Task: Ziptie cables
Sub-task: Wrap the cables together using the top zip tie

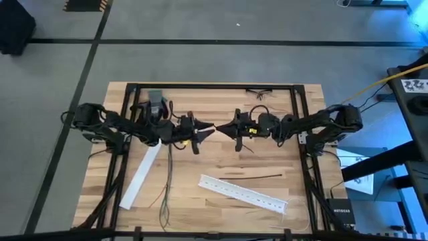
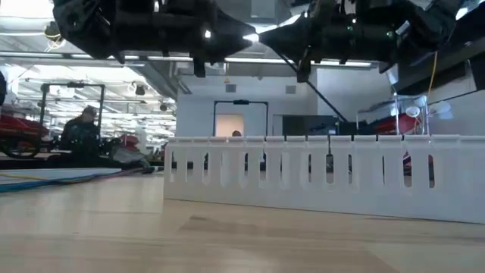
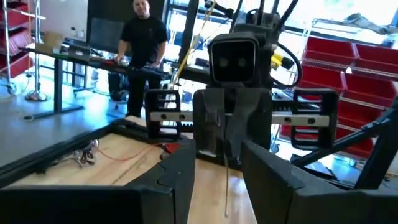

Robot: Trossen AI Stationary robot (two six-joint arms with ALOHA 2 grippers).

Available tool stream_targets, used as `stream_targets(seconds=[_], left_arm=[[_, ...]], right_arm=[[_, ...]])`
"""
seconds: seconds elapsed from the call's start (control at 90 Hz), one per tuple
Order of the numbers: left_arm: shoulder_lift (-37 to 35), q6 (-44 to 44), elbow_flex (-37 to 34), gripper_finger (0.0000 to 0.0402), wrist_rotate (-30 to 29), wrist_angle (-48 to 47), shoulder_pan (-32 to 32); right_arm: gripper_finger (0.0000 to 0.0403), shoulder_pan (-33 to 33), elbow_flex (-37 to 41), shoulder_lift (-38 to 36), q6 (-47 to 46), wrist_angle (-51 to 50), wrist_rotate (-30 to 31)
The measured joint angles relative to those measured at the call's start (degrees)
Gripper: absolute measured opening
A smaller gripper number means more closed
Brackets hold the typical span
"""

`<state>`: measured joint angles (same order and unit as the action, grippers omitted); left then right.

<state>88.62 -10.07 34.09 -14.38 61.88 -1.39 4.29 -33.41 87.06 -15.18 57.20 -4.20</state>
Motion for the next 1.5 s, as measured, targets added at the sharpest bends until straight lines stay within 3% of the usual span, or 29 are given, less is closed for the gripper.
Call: stream_targets(seconds=[0.811,1.033,1.233,1.5], left_arm=[[2.6,-0.4,3.5,0.0121,5.1,1.3,2.1],[2.6,0.8,3.5,0.0077,5.1,2.6,2.2],[2.6,2.7,3.5,0.0011,5.0,2.3,2.2],[1.8,2.6,3.5,0.0001,5.2,1.1,3.0]], right_arm=[[0.0000,-0.1,-0.3,1.0,2.8,2.6,0.6],[0.0000,-0.1,-0.3,1.0,3.0,2.7,0.5],[0.0000,-0.1,-0.3,1.0,3.1,2.5,0.1],[0.0020,0.3,-0.4,-1.8,10.4,-3.7,0.1]])
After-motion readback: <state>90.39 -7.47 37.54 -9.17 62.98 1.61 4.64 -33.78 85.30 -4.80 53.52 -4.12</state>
